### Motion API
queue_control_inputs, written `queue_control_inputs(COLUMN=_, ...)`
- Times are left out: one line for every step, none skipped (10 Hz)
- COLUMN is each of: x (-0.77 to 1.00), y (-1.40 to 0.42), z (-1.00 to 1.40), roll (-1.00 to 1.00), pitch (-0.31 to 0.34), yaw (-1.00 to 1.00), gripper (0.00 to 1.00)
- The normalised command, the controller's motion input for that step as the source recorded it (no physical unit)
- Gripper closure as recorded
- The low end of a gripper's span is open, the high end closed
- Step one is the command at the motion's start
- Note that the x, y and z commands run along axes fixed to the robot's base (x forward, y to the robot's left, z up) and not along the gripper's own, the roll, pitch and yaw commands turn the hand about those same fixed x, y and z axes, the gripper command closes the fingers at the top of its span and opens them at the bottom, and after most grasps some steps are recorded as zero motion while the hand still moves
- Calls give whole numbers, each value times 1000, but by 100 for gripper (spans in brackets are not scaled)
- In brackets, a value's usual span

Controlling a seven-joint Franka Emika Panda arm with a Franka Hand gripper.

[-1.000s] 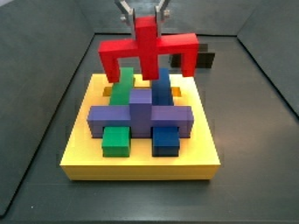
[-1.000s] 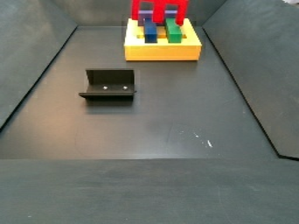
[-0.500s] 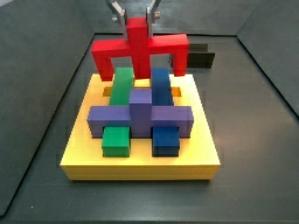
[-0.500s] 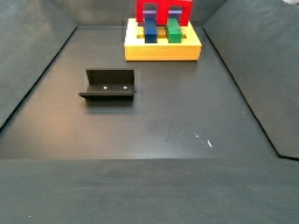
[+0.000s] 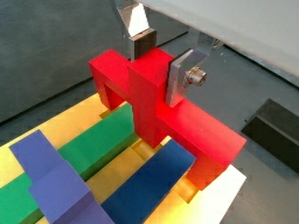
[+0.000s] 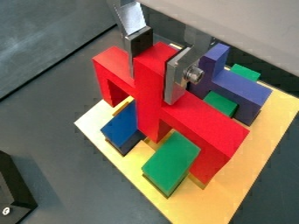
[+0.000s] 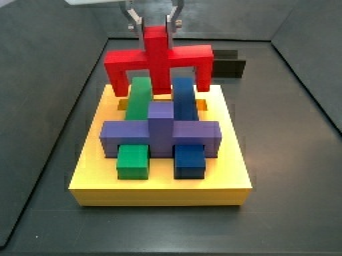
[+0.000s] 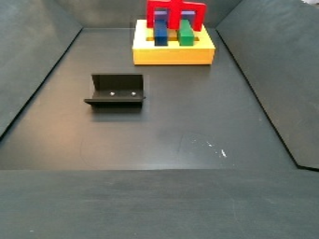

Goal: Pick up the red object. Move up. Place the red object on the fixture. Regrasp the red object. Move to above the board. Insert the red object.
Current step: Insert the red object.

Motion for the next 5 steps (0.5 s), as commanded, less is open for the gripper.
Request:
queue_control_inputs(x=140, y=-9, z=0, roll=0, pitch=10, yaw=0, gripper=100)
queue_control_inputs(x=246, y=-3, z=0, roll=0, pitch=59, yaw=0, gripper=100)
queue_control_inputs(x=177, y=0, z=0, roll=0, pitch=46, yaw=0, gripper=100)
queue_control_inputs(x=37, y=0, z=-77, roll=-37, pitch=0, yaw=0, gripper=100)
queue_control_inputs(x=0, y=0, z=-137, roll=-37, pitch=0, yaw=0, gripper=100)
